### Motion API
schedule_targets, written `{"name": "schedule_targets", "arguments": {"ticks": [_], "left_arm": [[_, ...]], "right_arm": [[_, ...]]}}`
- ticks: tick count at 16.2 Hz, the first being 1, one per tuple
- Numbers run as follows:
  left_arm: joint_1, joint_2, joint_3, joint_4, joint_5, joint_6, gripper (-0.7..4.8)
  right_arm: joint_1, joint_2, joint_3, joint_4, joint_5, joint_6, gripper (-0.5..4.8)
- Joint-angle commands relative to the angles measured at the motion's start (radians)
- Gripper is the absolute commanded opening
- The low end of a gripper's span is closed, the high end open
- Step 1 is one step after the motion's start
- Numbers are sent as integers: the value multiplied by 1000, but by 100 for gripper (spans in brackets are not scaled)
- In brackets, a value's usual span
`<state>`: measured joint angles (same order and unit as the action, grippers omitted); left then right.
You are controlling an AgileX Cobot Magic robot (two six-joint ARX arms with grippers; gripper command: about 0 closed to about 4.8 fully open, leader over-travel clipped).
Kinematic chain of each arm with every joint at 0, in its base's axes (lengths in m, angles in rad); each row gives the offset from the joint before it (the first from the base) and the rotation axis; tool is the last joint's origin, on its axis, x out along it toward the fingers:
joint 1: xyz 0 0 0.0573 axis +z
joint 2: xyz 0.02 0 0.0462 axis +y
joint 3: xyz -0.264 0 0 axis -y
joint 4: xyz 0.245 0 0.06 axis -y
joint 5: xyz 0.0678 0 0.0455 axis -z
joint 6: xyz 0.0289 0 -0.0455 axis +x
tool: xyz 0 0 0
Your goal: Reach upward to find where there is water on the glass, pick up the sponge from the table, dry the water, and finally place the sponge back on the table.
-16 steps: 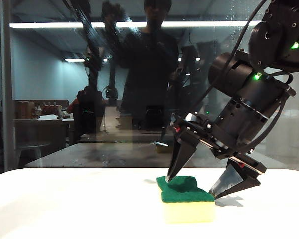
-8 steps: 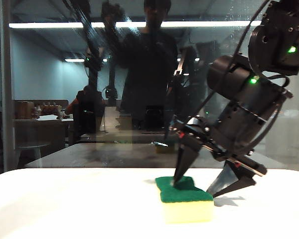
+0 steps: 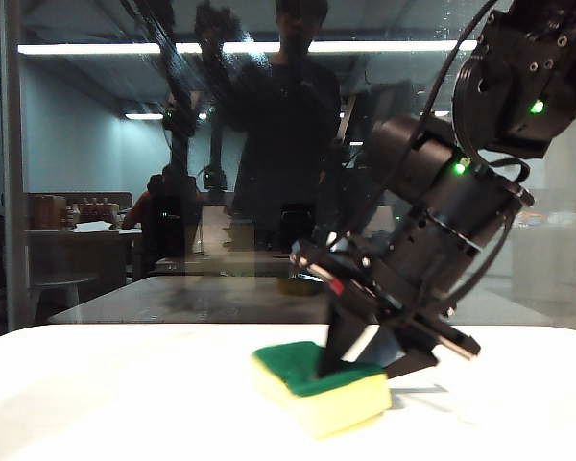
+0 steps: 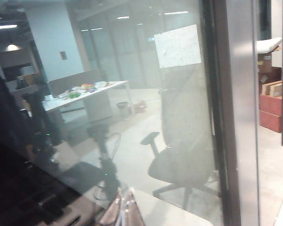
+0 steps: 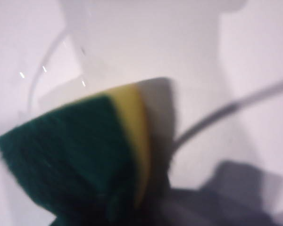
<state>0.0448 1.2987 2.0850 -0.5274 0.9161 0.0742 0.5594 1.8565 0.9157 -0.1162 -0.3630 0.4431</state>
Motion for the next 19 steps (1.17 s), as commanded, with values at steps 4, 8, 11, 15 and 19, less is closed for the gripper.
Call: {"name": "schedule_targets", "arguments": {"ticks": [4,8,11,15,19], "left_arm": [[0,-4,5,12,5,-3,-6],[0,-4,5,11,5,-3,-6],[0,-4,5,6,4,-3,-6],[0,-4,5,5,4,-3,-6],[0,-4,5,5,5,-3,-6]], "right_arm": [[4,6,-11,-64,27,-3,-6],[4,-60,41,-93,17,-6,-6],[4,-166,126,-152,30,-55,-6],[4,-292,312,-356,132,-161,-6],[2,-418,531,-445,233,-259,-6]]}}
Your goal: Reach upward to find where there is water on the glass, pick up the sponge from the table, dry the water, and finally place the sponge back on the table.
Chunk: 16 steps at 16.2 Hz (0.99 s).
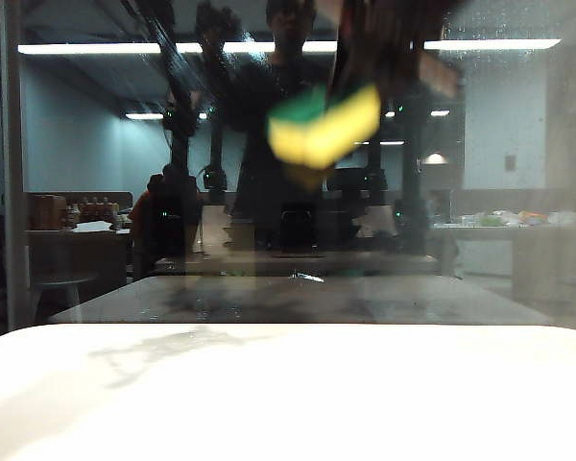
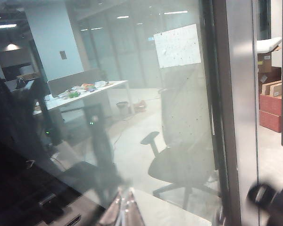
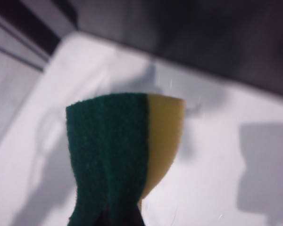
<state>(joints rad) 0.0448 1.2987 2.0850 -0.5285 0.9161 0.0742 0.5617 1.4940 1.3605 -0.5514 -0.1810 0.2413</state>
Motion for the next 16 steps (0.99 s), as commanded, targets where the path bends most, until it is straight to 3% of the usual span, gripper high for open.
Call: {"name": "schedule_targets", "arguments": {"ticks": [1,5,10,13,16], "left_arm": [[0,-4,5,6,4,-3,-6],[0,-4,5,6,4,-3,-6],[0,-4,5,6,5,-3,-6],[0,-4,5,6,4,-3,-6],[0,-4,5,6,5,-3,-6]], "right_arm": [[0,-77,137,-10,79,-67,-6],[-6,-98,403,-5,211,-186,-6],[-112,-77,658,162,205,-218,-6],[-211,20,838,169,132,-230,-6],[-243,165,1015,167,93,-230,-6]]}}
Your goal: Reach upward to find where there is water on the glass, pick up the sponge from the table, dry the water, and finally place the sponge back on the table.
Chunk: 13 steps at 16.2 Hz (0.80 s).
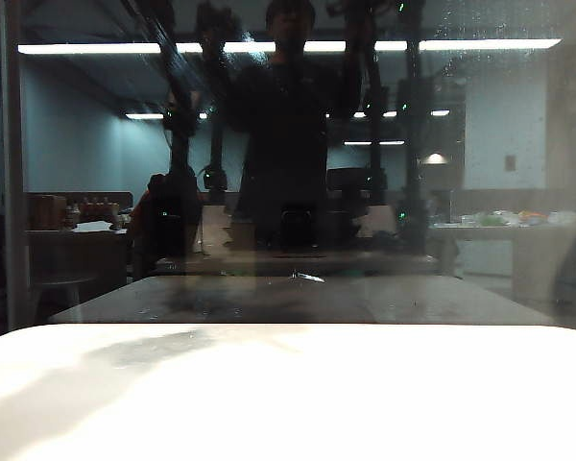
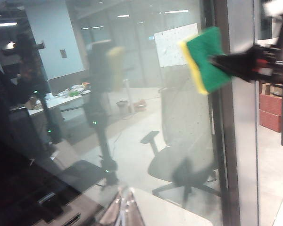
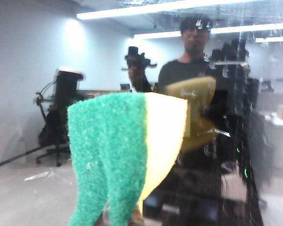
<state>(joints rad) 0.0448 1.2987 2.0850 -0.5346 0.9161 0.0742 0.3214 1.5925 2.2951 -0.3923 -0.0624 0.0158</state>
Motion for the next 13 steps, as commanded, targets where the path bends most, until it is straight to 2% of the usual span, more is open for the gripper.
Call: {"name": "schedule_targets", "arguments": {"ticks": [1,4,9,12,13], "left_arm": [[0,-4,5,12,5,-3,-6],[0,-4,5,12,5,-3,-6],[0,-4,5,12,4,-3,-6],[0,-4,5,12,4,-3,-6],[0,-4,5,12,4,-3,-6]], "right_arm": [[-3,111,127,8,-34,-6,-6],[-3,246,216,101,-53,-6,-6],[-38,287,216,140,-47,-17,-6],[-118,285,243,121,-48,-16,-6],[-179,285,293,93,-48,-16,-6]]}}
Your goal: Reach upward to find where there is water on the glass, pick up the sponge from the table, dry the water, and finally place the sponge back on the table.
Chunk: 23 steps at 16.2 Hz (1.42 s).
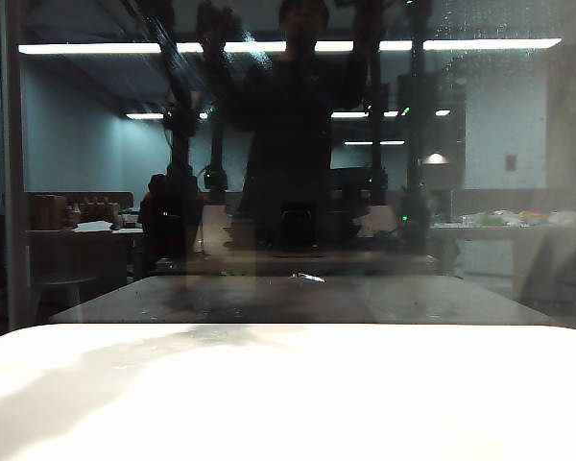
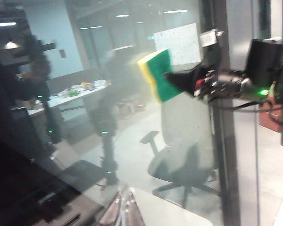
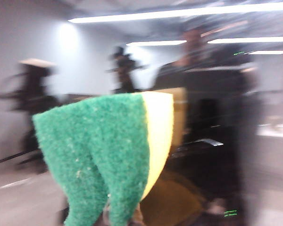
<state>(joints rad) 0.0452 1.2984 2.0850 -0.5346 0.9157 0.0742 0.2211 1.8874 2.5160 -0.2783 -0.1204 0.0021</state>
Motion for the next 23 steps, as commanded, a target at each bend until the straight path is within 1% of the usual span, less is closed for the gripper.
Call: {"name": "schedule_targets", "arguments": {"ticks": [1,5,6,8,10,12,14,23], "left_arm": [[0,-3,5,12,5,-3,-6],[0,-3,5,12,5,-3,-6],[0,-3,5,12,4,-3,-6],[0,-3,5,12,4,-3,-6],[0,-3,5,12,4,-3,-6],[0,-3,5,12,4,-3,-6],[0,-3,5,12,4,-3,-6],[0,-3,5,12,4,-3,-6]], "right_arm": [[-109,-10,94,-27,10,-3,-6],[-293,-11,172,-64,8,2,-6],[-369,-11,182,-86,-21,42,-6],[-454,-10,181,-93,-81,111,-6],[-477,-10,181,-91,-98,110,-6],[-474,-7,180,-91,-152,110,-6],[-443,3,180,-90,-167,110,-6],[-154,80,180,-108,-171,102,-6]]}}
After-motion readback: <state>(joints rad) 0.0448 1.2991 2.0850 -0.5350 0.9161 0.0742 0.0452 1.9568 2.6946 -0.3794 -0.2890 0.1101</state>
